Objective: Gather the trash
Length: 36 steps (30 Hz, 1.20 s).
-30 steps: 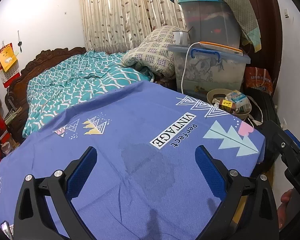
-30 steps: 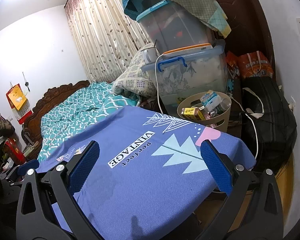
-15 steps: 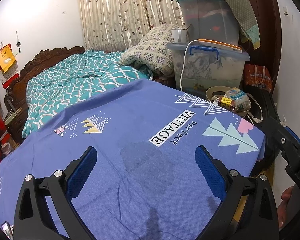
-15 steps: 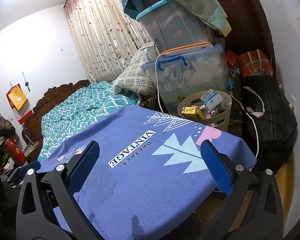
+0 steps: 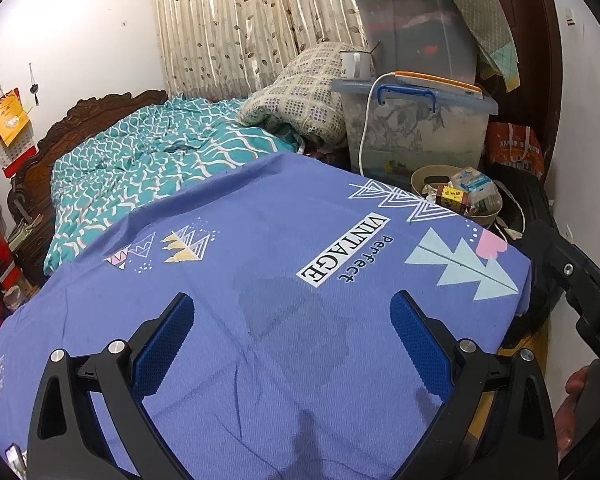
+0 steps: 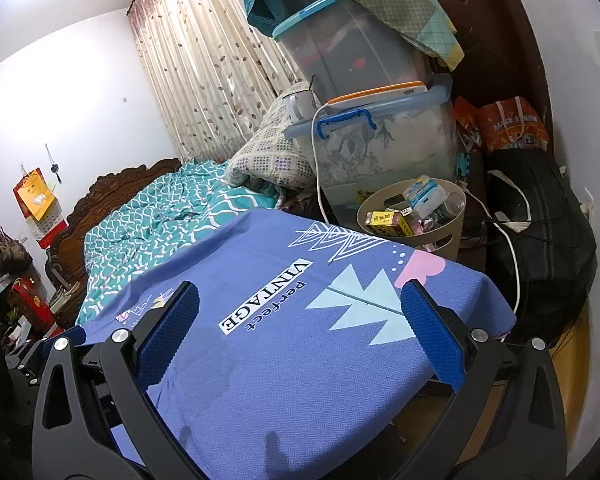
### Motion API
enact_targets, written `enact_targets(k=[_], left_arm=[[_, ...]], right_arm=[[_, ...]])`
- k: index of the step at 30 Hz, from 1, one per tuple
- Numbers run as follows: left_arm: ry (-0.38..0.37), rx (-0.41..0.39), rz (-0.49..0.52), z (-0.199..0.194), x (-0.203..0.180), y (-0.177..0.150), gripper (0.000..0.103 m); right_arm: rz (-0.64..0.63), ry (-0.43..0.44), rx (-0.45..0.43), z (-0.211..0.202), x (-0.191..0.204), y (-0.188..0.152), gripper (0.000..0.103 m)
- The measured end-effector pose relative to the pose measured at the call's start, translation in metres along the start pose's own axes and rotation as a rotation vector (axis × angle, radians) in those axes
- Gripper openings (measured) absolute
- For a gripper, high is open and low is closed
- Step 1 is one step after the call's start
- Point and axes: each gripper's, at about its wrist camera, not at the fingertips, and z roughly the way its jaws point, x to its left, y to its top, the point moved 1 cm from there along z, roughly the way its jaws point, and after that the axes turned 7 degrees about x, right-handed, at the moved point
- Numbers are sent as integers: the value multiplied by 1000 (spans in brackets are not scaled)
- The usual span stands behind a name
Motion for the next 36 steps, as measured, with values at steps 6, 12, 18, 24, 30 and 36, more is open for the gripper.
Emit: enact_targets(k=[6, 12, 18, 24, 30, 36], left_arm=[[-3, -1, 4, 1, 0, 0, 95], [-6, 1, 3, 0, 0, -1, 95], [-6, 1, 5, 0, 0, -1, 95], [-6, 1, 6, 0, 0, -1, 95], [-7, 2, 7, 0, -1, -3, 95], [-8, 2, 7, 0, -1, -3, 95]], right_arm=[[1, 0, 0, 0, -1, 3, 100], [0, 2, 5, 1, -1, 1, 100], [1, 2, 6, 1, 0, -1, 100], [1, 2, 6, 1, -1, 2, 100], [2, 2, 9, 0, 0, -2, 100], [4, 2, 9, 0, 0, -1, 100]])
